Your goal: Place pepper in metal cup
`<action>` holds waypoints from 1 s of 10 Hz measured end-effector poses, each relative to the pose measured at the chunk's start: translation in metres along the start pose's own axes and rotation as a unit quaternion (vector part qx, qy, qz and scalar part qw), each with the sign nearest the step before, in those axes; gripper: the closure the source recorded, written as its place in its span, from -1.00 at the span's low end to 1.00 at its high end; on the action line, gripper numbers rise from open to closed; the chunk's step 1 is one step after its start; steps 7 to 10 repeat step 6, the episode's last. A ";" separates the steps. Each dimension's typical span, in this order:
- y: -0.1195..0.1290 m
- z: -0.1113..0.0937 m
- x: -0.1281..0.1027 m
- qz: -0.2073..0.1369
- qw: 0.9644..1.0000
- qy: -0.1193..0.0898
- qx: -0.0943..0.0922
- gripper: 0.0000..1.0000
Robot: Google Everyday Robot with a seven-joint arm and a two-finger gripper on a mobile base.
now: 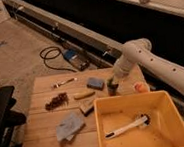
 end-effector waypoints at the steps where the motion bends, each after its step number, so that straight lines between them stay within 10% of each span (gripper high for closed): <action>1: 0.000 0.000 0.000 0.000 1.000 0.000 0.000 -0.01; 10: 0.000 0.000 0.000 0.000 1.000 0.000 0.000 -0.01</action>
